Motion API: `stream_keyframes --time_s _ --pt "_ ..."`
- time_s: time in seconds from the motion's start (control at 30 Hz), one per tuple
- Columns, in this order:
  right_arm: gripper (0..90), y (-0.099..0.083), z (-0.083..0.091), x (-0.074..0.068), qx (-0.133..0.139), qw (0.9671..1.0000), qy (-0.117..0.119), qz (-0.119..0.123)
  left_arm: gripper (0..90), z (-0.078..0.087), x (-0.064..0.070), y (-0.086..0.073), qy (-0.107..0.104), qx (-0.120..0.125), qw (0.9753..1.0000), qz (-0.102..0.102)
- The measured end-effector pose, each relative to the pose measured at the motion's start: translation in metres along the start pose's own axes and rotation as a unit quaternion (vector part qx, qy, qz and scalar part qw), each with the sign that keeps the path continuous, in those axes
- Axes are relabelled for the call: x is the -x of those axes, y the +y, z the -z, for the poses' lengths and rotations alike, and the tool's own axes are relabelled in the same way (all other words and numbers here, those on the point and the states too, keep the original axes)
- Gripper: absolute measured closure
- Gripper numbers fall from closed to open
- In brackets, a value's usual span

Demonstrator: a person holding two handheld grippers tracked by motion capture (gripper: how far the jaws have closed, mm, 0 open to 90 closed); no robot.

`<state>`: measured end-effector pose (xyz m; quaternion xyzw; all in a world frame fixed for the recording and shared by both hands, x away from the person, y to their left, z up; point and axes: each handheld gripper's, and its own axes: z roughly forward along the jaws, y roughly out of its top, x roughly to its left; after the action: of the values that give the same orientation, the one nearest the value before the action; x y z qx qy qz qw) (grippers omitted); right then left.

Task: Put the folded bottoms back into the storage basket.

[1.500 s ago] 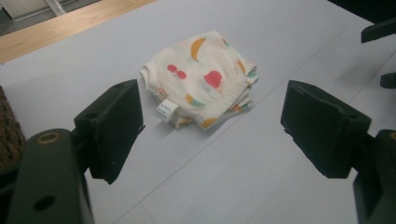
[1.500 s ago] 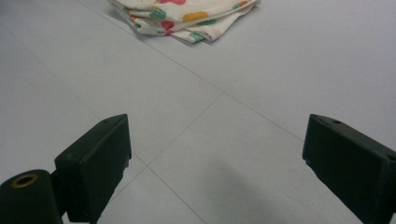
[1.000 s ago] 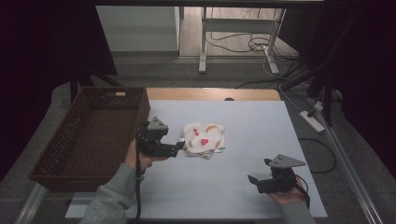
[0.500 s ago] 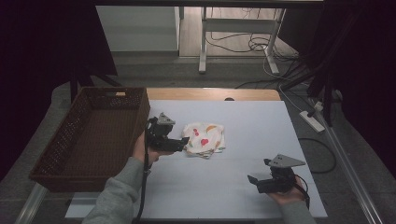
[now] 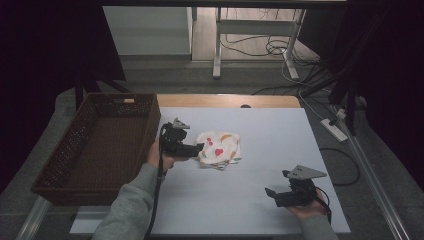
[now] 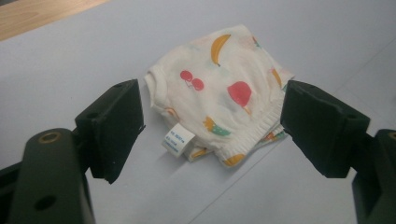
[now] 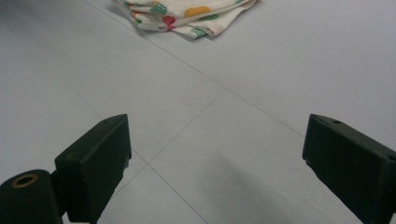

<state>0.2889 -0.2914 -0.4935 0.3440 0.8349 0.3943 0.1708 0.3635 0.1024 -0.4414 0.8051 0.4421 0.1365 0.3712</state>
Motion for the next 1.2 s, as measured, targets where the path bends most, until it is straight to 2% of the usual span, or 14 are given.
stream_keyframes --time_s 0.5,0.63,0.83,0.93,1.13,1.2 --pt "8.3 -0.001 -0.001 0.000 -0.004 1.0000 0.000 0.001 20.6 -0.021 -0.010 0.003 0.001 -0.019 0.9998 0.003" --pt "8.3 -0.001 -0.001 0.000 -0.003 1.0000 0.000 -0.001 21.1 -0.028 -0.017 0.004 0.006 -0.025 0.9996 0.007" --pt "8.3 -0.001 -0.002 0.000 -0.006 1.0000 0.000 0.001 21.3 -0.036 -0.018 0.008 0.005 -0.027 0.9996 0.003" --pt "8.3 -0.001 0.000 0.000 0.004 1.0000 -0.002 0.000 21.4 -0.039 -0.016 0.013 0.003 -0.028 0.9996 0.002" --pt "8.3 0.000 -0.001 0.000 -0.001 1.0000 0.000 0.001 21.4 -0.046 -0.017 0.016 0.003 -0.035 0.9994 -0.003" --pt "8.3 -0.001 -0.002 0.000 -0.001 1.0000 0.001 0.001 21.5 -0.054 -0.020 0.015 0.001 -0.039 0.9992 0.002"
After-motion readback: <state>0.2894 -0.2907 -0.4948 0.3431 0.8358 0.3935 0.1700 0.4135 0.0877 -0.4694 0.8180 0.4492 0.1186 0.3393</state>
